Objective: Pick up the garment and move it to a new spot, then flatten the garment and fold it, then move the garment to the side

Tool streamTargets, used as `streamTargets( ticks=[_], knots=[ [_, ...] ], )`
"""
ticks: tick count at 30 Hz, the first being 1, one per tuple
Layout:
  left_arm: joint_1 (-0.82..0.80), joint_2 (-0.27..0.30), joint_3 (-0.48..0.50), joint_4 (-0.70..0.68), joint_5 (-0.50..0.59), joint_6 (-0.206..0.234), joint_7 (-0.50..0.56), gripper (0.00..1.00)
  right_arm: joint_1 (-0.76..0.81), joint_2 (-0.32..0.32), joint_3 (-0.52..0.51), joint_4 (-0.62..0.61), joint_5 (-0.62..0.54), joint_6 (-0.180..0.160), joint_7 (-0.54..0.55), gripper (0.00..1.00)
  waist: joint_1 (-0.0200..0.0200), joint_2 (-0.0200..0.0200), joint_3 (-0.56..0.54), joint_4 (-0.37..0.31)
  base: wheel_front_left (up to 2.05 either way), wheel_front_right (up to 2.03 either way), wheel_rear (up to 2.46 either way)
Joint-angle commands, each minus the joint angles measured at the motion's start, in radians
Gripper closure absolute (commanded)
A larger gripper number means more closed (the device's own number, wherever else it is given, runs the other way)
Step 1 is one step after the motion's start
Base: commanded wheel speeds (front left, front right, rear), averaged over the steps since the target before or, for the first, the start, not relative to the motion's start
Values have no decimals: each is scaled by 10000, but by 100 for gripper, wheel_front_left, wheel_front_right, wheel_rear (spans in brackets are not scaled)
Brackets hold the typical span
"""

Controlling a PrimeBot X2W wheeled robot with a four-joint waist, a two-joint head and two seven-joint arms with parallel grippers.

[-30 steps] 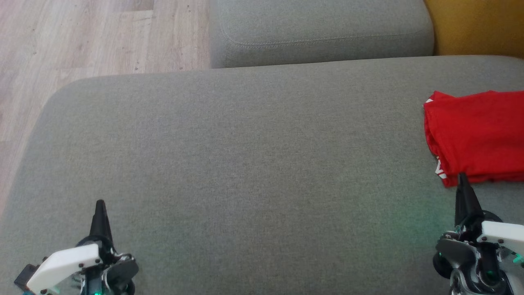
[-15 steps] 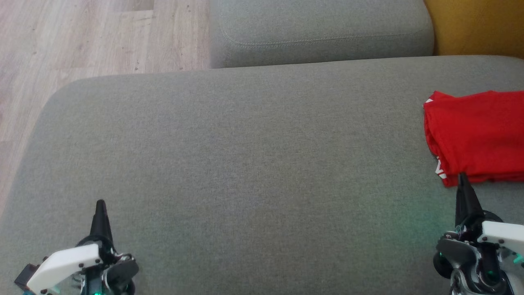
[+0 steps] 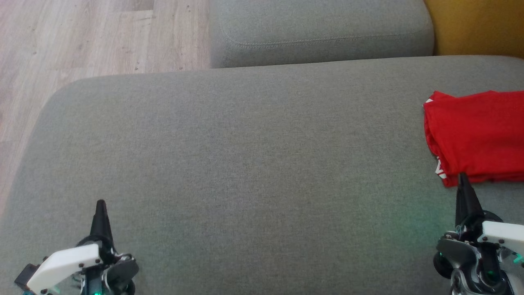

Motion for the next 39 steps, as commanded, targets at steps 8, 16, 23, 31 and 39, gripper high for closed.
streamTargets(
  ticks=[8,16,23,31,39],
  knots=[
    [-508,41,406,-287,127,-63,37,100,-519,-74,196,-311,-68,-7,81,100,0,0,0,0,0,0,0],
    [-509,36,413,-286,133,-63,42,100,-520,-70,191,-311,-72,-7,85,100,0,0,0,0,0,0,0],
    [-510,32,420,-286,138,-63,48,100,-520,-66,185,-311,-77,-7,89,100,0,0,0,0,0,0,0],
    [-510,27,427,-286,144,-63,53,100,-521,-63,180,-310,-81,-7,94,100,0,0,0,0,0,0,0],
    [-511,23,433,-286,149,-63,58,100,-521,-59,175,-310,-85,-7,98,100,0,0,0,0,0,0,0]
  ],
)
